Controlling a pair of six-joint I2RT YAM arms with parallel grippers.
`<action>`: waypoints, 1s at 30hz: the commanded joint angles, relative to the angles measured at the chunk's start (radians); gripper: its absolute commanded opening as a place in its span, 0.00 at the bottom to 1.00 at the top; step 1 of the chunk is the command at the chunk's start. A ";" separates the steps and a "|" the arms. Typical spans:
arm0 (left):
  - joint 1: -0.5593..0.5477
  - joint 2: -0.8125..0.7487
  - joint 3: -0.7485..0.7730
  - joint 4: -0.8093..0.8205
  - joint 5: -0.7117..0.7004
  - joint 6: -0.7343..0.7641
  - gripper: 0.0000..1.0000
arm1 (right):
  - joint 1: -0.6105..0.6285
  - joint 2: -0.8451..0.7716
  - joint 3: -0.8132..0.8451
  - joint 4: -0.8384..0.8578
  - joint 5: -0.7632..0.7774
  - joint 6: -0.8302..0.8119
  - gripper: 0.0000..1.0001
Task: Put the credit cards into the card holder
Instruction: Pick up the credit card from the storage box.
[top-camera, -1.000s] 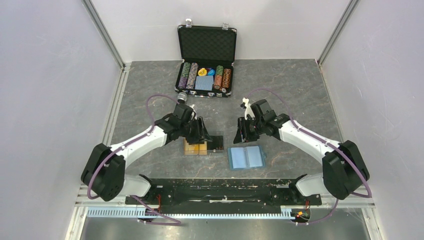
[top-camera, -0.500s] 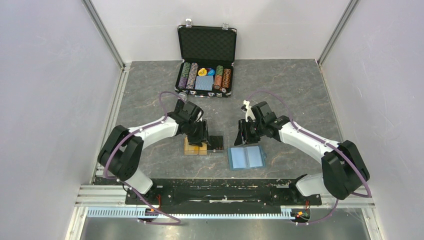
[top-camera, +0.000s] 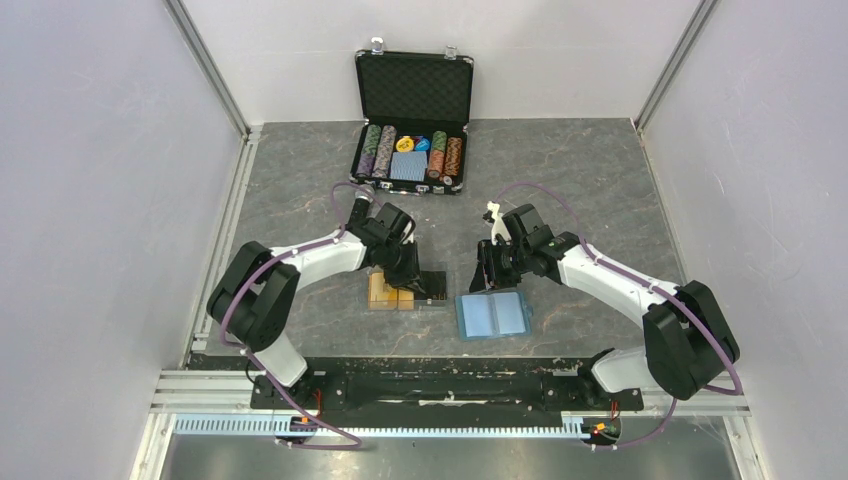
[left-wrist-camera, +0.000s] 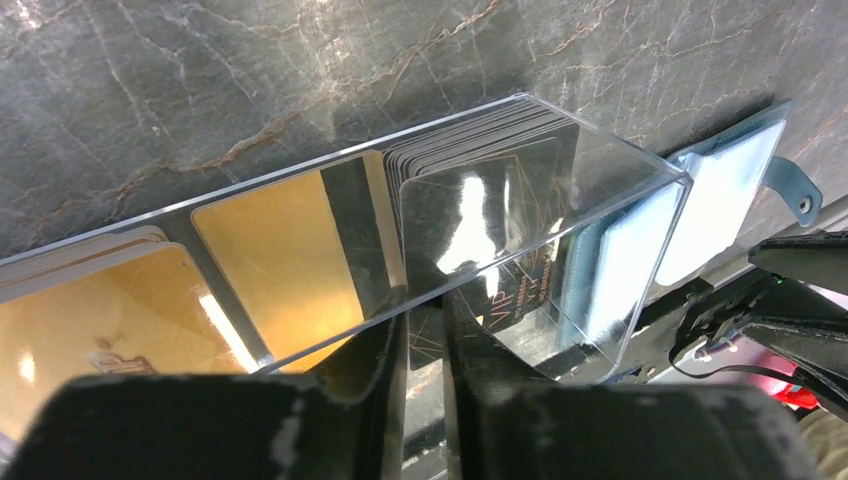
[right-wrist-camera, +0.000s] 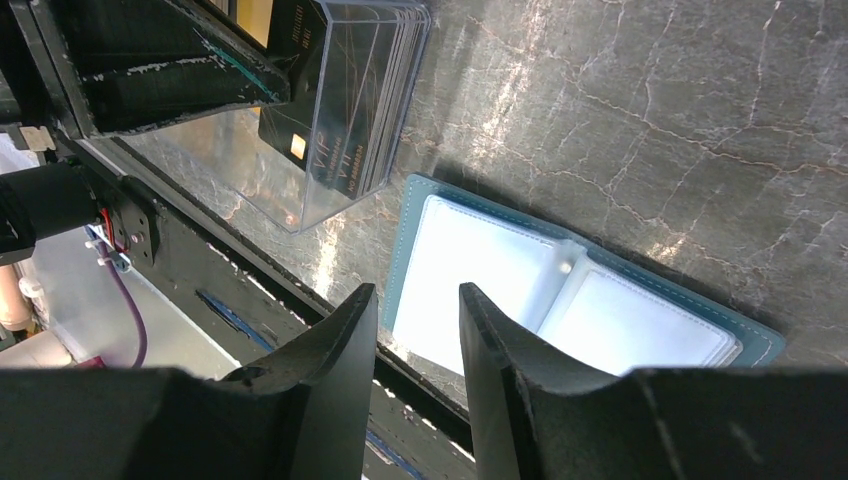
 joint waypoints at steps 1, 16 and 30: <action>-0.005 -0.009 0.015 0.005 -0.008 0.023 0.15 | 0.005 -0.025 0.012 0.002 0.012 -0.009 0.39; -0.025 -0.128 0.047 -0.060 -0.028 0.012 0.02 | 0.005 -0.035 0.018 0.001 0.015 -0.005 0.39; -0.025 -0.341 -0.031 -0.020 -0.026 -0.067 0.02 | 0.002 -0.121 0.013 0.059 -0.001 0.041 0.74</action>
